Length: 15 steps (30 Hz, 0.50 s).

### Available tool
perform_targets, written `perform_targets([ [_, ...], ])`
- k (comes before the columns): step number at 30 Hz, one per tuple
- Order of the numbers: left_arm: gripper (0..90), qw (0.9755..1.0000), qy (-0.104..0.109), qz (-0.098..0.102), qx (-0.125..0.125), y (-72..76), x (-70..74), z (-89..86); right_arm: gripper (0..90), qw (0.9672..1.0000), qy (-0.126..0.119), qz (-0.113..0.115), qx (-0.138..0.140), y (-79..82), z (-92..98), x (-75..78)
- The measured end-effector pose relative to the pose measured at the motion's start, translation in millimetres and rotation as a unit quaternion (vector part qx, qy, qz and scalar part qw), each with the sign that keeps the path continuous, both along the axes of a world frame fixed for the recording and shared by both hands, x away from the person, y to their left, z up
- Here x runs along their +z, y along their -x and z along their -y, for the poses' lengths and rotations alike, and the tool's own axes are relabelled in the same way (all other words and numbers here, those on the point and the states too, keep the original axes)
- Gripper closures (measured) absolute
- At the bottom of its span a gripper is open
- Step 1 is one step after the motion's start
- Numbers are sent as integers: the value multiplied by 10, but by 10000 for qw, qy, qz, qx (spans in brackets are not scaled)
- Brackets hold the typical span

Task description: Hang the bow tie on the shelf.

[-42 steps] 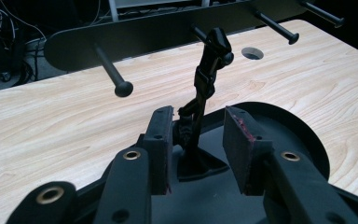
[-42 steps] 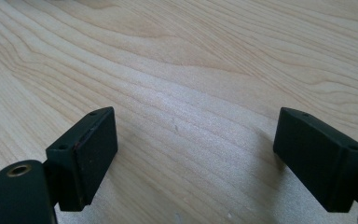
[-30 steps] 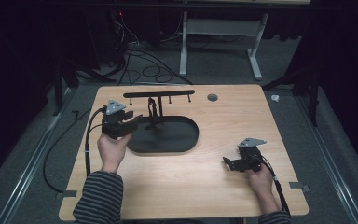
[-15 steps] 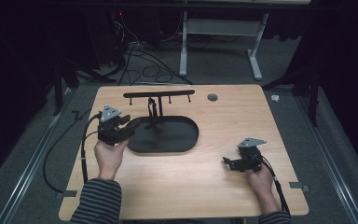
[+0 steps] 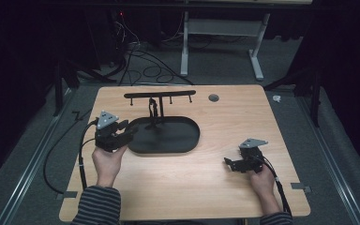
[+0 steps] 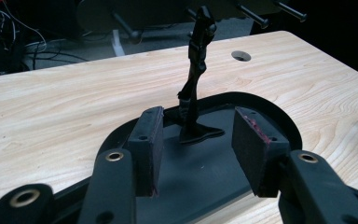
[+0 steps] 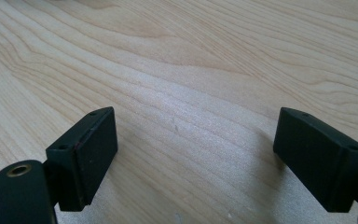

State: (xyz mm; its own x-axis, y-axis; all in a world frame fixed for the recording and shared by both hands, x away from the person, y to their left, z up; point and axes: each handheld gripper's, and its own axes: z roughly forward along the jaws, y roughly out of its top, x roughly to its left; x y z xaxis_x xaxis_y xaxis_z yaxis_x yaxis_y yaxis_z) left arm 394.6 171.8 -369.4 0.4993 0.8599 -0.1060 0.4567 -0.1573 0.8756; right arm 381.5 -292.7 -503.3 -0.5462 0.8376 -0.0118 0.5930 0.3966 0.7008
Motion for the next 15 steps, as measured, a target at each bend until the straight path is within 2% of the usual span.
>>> perform_targets([
  [15,532,9998,140,-97,71,160,-129,-99,144,10000,-1,1,0,0,0,0],
])
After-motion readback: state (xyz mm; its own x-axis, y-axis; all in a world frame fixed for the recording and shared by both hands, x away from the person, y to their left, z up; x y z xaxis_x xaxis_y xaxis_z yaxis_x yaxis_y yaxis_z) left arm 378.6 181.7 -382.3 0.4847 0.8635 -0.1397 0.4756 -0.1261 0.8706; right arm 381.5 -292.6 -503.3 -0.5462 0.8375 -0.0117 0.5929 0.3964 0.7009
